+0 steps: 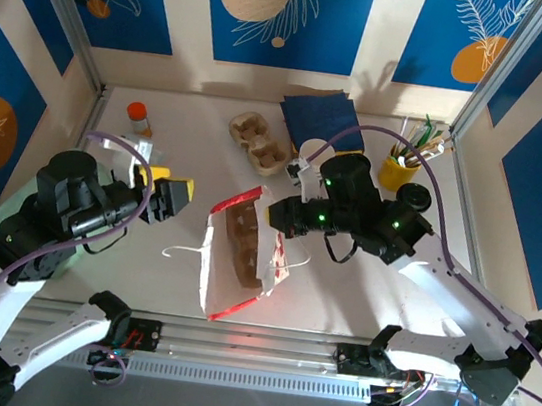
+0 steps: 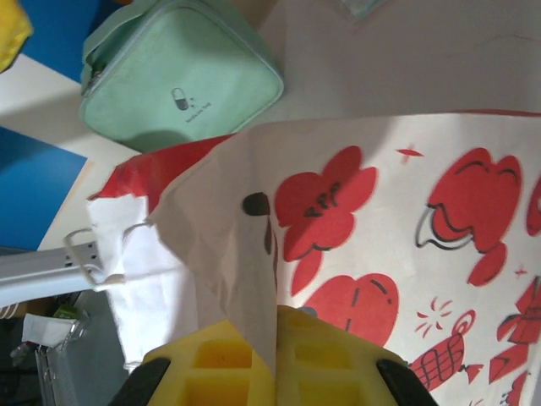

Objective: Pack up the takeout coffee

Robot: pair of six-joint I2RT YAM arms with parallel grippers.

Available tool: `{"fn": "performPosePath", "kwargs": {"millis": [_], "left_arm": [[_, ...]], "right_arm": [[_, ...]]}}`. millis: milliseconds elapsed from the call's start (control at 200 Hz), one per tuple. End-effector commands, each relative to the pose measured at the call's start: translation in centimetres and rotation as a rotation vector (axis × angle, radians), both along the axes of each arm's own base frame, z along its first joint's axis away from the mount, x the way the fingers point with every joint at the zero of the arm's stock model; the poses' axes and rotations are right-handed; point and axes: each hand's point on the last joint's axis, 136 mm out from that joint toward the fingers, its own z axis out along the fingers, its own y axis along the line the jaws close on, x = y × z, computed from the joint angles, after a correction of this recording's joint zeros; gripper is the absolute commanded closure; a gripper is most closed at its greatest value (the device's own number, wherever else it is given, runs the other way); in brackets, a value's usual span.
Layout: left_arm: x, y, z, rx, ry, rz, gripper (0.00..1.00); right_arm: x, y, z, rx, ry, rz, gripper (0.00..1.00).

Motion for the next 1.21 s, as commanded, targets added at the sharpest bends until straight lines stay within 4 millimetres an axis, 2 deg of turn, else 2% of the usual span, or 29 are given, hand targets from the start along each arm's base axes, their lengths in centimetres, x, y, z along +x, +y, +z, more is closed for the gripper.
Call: {"fn": "performPosePath", "kwargs": {"millis": [0, 225, 665, 1126, 1201], "left_arm": [[0.0, -0.5, 0.2, -0.001, -0.018, -0.029, 0.27], [0.2, -0.7, -0.3, 0.006, -0.002, -0.029, 0.27], [0.8, -1.2, -0.7, 0.005, 0.016, -0.031, 0.27], [1.1, -1.3, -0.8, 0.009, 0.021, -0.032, 0.27], [1.1, -1.2, -0.8, 0.012, 0.024, -0.023, 0.27]], "right_arm": [[0.4, -0.2, 0.7, 0.031, 0.075, -0.009, 1.00], [2.8, -1.3, -0.3, 0.037, 0.182, -0.063, 1.00], [7.7, -2.9, -1.1, 0.096, 0.277, -0.046, 1.00], [12.3, -4.5, -3.0, 0.063, 0.294, -0.069, 1.00], [13.2, -4.9, -3.9, 0.016, 0.274, -0.089, 0.97]]}}
